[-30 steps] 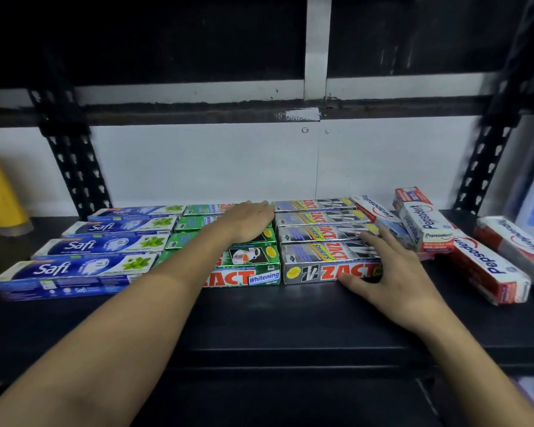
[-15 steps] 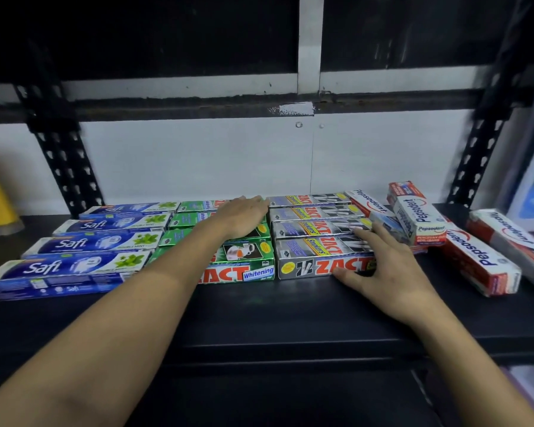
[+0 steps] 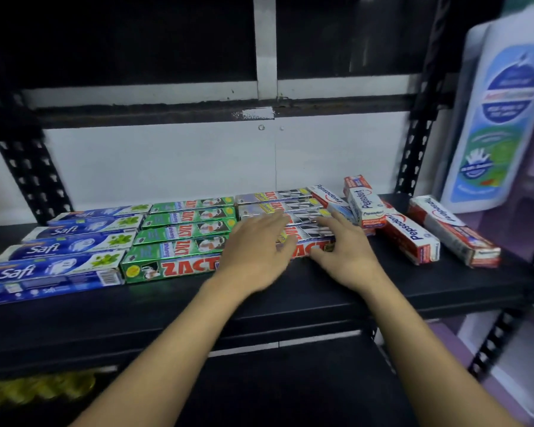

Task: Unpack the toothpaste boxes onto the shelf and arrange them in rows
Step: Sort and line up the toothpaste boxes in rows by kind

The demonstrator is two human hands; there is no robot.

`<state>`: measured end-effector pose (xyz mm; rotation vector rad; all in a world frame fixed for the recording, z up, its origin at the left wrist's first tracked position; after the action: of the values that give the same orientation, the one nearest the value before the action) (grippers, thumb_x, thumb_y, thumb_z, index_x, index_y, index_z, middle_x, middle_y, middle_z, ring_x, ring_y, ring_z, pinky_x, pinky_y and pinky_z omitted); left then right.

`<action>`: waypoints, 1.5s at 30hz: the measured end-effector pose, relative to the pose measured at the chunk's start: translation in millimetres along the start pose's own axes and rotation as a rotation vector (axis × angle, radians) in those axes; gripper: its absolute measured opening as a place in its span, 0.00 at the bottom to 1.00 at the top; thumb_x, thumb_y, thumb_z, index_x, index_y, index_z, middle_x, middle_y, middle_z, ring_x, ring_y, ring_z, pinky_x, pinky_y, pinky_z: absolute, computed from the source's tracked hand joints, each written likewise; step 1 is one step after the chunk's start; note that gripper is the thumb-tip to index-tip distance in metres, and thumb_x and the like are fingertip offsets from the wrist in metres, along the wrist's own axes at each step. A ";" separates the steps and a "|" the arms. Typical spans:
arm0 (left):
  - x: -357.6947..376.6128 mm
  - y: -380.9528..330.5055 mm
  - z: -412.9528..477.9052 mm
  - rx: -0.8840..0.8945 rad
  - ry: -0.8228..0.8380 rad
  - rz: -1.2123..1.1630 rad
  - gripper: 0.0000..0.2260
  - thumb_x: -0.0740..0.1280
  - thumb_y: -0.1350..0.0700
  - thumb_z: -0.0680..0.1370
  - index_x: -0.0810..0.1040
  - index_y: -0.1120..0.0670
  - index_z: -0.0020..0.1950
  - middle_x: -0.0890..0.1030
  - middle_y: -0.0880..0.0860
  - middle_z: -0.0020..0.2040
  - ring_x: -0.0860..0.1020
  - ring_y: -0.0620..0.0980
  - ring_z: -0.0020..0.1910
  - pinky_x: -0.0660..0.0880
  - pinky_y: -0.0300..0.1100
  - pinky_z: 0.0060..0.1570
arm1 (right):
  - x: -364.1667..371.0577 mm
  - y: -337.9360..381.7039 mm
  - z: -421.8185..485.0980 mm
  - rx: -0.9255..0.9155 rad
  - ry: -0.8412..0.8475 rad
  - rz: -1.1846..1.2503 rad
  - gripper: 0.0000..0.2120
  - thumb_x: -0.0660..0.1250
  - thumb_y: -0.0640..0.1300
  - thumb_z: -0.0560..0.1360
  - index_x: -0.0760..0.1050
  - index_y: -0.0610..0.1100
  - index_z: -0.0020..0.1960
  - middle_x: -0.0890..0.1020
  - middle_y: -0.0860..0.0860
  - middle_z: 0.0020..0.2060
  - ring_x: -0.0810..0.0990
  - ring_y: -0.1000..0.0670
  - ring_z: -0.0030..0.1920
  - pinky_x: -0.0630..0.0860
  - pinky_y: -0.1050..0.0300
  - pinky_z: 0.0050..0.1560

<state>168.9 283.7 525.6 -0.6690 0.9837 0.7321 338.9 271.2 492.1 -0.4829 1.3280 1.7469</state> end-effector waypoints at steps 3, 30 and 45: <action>15.8 -12.5 -7.8 0.013 -0.013 0.095 0.23 0.53 0.44 0.83 0.62 0.47 0.78 0.60 0.46 0.79 0.59 0.50 0.77 0.51 0.48 0.75 | -18.5 4.6 -11.4 -0.093 -0.252 0.150 0.19 0.69 0.41 0.71 0.79 0.46 0.63 0.76 0.50 0.68 0.73 0.50 0.68 0.70 0.54 0.68; 27.7 -8.2 -7.7 -0.036 0.045 0.121 0.26 0.51 0.40 0.83 0.59 0.47 0.80 0.59 0.46 0.80 0.55 0.50 0.79 0.48 0.50 0.76 | -152.9 -65.3 -55.1 0.163 -0.631 0.029 0.20 0.70 0.47 0.74 0.79 0.45 0.65 0.84 0.46 0.42 0.77 0.53 0.44 0.66 0.71 0.46; 28.2 -9.7 -8.6 -0.043 0.063 0.110 0.27 0.50 0.38 0.82 0.58 0.47 0.80 0.59 0.47 0.80 0.54 0.51 0.79 0.48 0.50 0.76 | -170.6 -134.0 -117.7 0.202 -0.770 -0.115 0.20 0.70 0.44 0.75 0.76 0.42 0.66 0.82 0.46 0.59 0.80 0.46 0.57 0.70 0.60 0.56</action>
<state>182.6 278.1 498.4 -0.6833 1.0715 0.8350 519.4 103.0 497.4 0.2199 0.8758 1.4533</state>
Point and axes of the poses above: each hand's wrist, its own z-axis towards the middle knuckle, its own x-axis out of the palm, y = z × x, the point moved 5 cm from there along z, towards the middle knuckle
